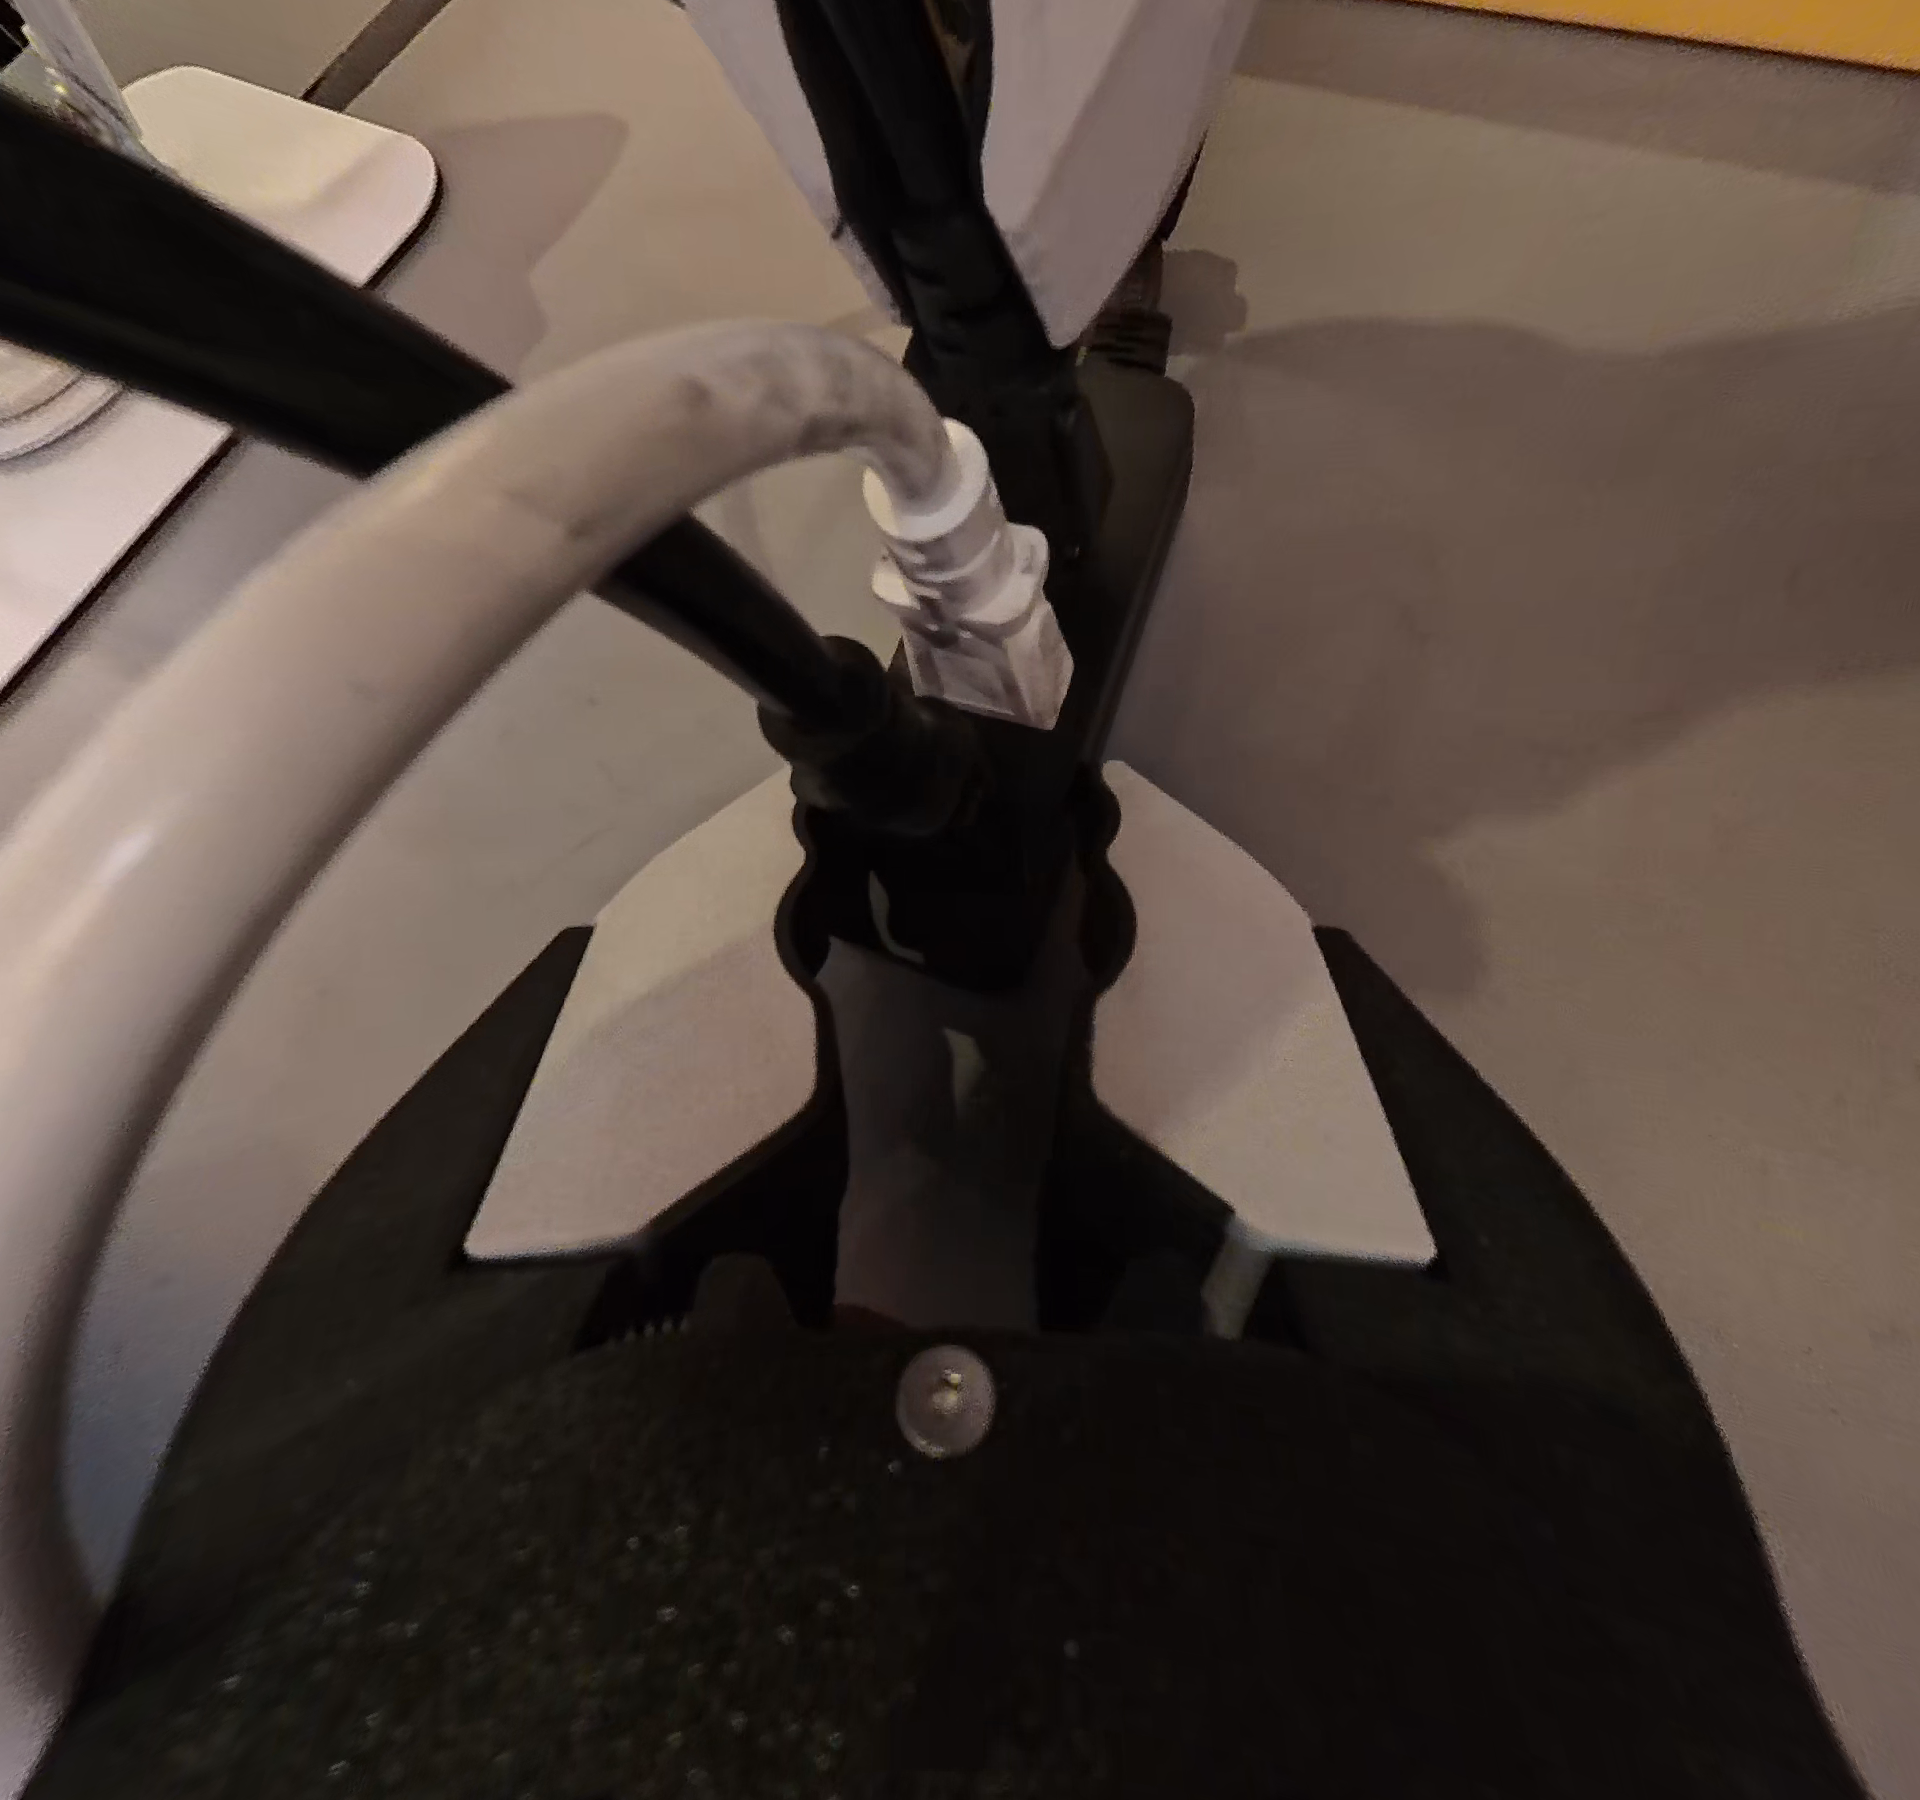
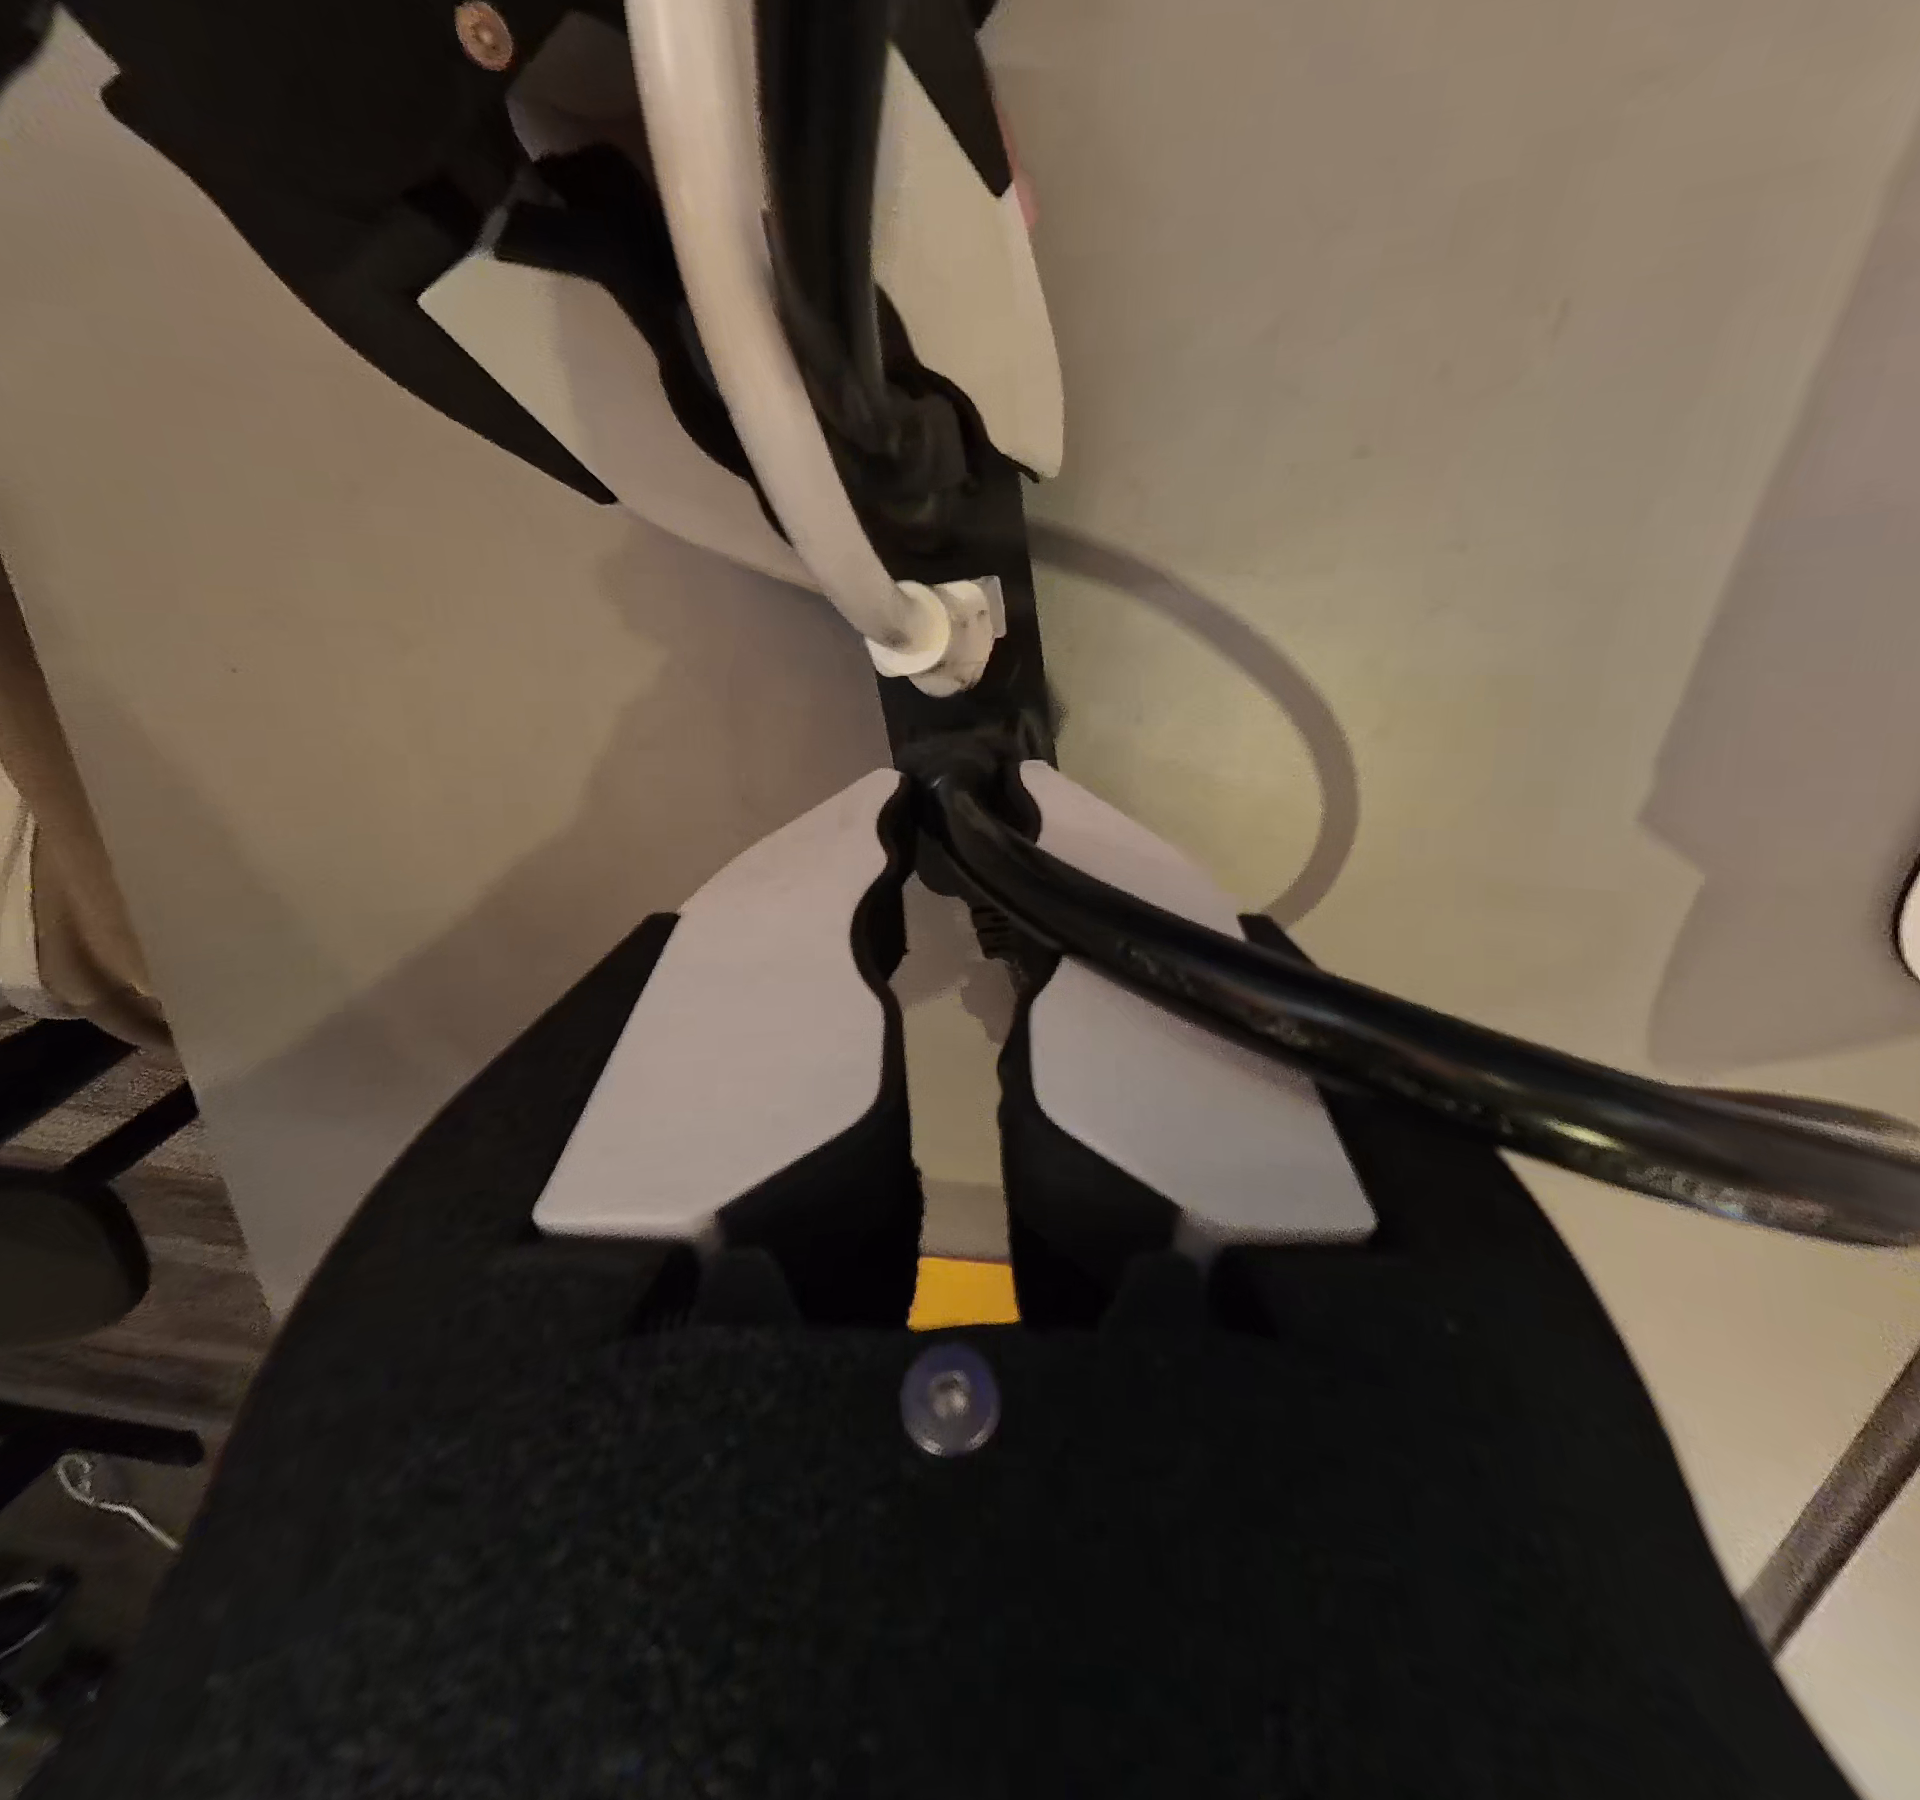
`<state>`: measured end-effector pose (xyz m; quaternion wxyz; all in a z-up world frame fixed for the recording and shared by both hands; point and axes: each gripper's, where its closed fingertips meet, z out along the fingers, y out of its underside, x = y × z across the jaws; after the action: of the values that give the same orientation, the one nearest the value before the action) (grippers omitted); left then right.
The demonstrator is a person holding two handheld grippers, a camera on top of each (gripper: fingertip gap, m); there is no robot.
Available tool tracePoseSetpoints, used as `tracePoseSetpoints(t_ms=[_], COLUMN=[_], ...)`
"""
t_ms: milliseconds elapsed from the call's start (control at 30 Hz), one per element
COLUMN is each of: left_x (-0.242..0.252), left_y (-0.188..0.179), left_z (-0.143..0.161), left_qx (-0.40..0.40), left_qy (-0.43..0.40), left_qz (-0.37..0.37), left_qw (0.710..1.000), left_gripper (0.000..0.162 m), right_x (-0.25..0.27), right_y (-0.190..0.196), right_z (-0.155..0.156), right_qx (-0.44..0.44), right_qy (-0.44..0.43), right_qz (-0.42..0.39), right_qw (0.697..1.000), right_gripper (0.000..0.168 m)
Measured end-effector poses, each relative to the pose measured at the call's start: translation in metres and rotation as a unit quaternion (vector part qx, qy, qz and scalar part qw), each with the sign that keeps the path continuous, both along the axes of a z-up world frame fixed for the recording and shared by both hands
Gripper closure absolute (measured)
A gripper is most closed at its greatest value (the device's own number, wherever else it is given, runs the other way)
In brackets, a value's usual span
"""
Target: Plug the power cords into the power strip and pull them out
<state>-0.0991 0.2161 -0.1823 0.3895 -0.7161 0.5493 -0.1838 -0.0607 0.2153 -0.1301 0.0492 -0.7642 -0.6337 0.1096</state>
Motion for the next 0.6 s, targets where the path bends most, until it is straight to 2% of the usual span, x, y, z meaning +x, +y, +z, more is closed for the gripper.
tracePoseSetpoints(t_ms=[133, 300, 400, 600], left_x=[0.000, 0.000, 0.000, 0.000], left_y=[0.000, 0.000, 0.000, -0.001], left_z=[0.000, 0.000, 0.000, 0.000], left_qx=[0.006, 0.006, 0.005, 0.007], left_qy=[0.003, 0.003, 0.003, 0.004], left_qz=[0.001, 0.001, 0.000, -0.002], left_qw=[1.000, 1.000, 1.000, 1.000], left_gripper=[0.116, 0.116, 0.116, 0.116], right_x=[0.004, 0.007, 0.009, 0.017], right_y=[0.001, 0.004, 0.001, 0.006], right_z=[0.006, 0.037, 0.052, 0.055], right_qx=[-0.001, -0.039, -0.097, -0.133], right_qy=[0.016, 0.111, 0.178, 0.232], right_qz=[-0.006, -0.061, -0.098, -0.134], right_qw=[1.000, 0.991, 0.974, 0.954], right_gripper=[0.153, 0.153, 0.153, 0.153])
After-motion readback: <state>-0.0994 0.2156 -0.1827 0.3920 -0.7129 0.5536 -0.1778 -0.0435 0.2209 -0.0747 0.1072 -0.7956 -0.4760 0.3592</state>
